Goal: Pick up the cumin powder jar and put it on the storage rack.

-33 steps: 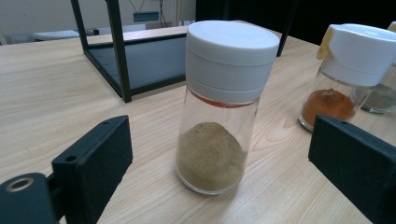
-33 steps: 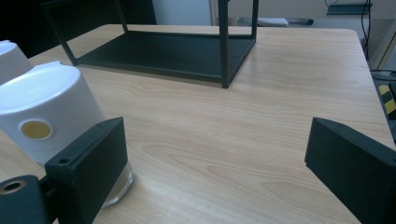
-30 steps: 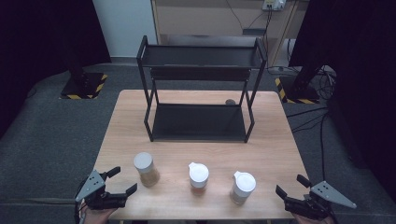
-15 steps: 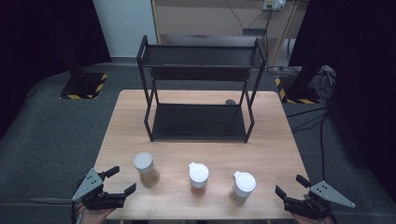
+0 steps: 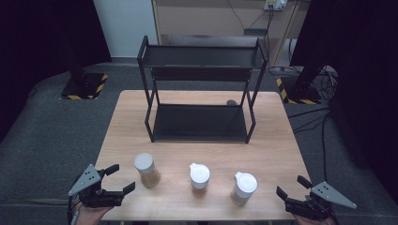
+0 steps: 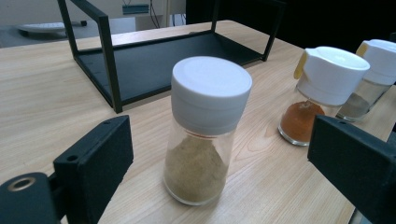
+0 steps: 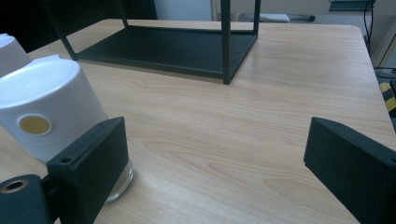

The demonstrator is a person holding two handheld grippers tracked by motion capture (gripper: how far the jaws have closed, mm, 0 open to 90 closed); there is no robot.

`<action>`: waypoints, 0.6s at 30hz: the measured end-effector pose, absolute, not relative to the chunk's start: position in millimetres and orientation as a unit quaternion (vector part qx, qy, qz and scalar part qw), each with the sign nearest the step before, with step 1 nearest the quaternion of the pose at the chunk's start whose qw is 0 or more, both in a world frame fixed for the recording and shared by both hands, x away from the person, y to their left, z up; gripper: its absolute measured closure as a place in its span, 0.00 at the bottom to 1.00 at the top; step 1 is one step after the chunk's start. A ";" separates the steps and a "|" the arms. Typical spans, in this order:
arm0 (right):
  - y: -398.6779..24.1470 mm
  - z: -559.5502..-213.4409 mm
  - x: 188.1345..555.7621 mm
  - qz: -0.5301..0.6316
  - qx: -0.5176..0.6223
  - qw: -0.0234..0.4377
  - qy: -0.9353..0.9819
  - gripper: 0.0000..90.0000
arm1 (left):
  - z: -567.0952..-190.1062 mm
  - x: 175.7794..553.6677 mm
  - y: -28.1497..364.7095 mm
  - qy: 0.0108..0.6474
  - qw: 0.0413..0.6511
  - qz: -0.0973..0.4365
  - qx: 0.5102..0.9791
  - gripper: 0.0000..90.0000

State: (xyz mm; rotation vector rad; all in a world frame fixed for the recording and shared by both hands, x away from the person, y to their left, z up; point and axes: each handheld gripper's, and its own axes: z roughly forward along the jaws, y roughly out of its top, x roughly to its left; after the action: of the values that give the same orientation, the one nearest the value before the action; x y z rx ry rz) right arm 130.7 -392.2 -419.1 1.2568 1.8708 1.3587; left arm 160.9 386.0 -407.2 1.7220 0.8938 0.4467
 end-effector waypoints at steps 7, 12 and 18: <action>-392.3 -419.1 130.8 0.499 0.462 0.252 0.688 0.07 | -395.2 171.5 388.6 0.378 0.540 0.172 0.732 0.06; -392.2 -419.1 130.6 0.500 0.462 0.252 0.688 0.08 | -388.1 176.3 387.5 0.377 0.536 0.168 0.737 0.05; -392.3 -419.2 130.5 0.500 0.462 0.253 0.688 0.08 | -381.1 183.3 384.0 0.379 0.526 0.165 0.744 0.03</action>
State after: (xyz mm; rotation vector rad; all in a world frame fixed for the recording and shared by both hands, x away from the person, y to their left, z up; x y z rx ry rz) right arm 130.5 -392.3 -419.2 1.2548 1.8698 1.3589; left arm 183.3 384.0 -381.1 1.7788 0.9055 0.3956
